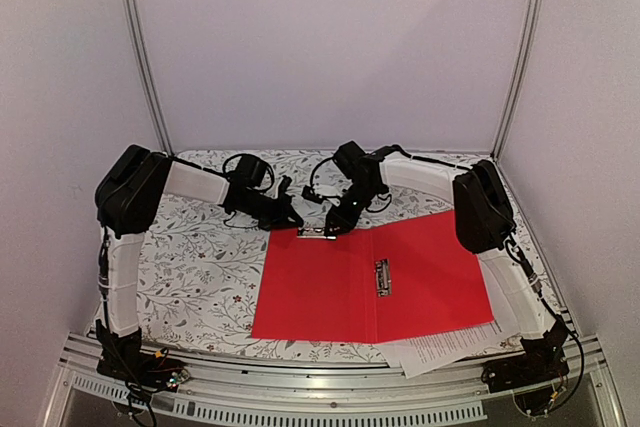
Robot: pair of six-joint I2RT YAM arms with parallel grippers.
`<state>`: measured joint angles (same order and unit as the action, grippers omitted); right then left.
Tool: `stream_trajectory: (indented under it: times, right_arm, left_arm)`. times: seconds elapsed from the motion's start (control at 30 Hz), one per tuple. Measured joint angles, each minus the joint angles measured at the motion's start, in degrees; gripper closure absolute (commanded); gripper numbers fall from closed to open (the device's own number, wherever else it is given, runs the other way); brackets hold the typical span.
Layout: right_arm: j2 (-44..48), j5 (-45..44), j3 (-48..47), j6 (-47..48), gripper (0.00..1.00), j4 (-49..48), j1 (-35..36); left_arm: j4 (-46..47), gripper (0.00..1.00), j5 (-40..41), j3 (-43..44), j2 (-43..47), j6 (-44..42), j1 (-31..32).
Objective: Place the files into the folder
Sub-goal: Open the spring clip on the folder at the center of the board.
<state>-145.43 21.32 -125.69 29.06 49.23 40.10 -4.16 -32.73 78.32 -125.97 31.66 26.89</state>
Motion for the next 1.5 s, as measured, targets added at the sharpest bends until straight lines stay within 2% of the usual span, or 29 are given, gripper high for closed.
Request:
stream_trajectory:
  times: [0.3, 0.47, 0.57, 0.7, 0.83, 1.0, 1.5]
  right_arm:
    - [1.7, -0.1, 3.0, -1.2, 0.76, -1.0, 0.2]
    - [2.2, -0.8, 3.6, -2.3, 0.78, -1.4, 0.2]
    - [2.4, -1.3, 3.8, -2.7, 0.78, -1.7, 0.2]
    - [2.6, -1.6, 4.2, -2.8, 0.71, -2.0, 0.3]
    - [2.6, -1.7, 4.2, -2.8, 0.61, -2.3, 0.2]
    - [2.6, -0.8, 4.3, -2.7, 0.55, -2.6, 0.1]
    - [2.2, 0.9, 2.7, 0.9, 0.61, 1.4, 0.2]
  left_arm:
    - [0.6, 0.85, 0.2, -1.5, 0.9, 1.4, 0.1]
    - [0.7, 0.83, 0.5, -2.4, 1.6, 2.1, 0.1]
    - [0.5, 0.85, 0.7, -2.5, 1.9, 2.3, 0.1]
    - [0.5, 1.0, 0.8, -2.6, 1.9, 2.7, 0.1]
    - [0.8, 1.0, 0.3, -2.6, 1.9, 2.6, 0.1]
    - [0.7, 1.0, 0.3, -2.5, 1.9, 2.3, 0.1]
    - [-2.2, 1.0, -0.2, -0.4, 1.3, -1.3, 0.3]
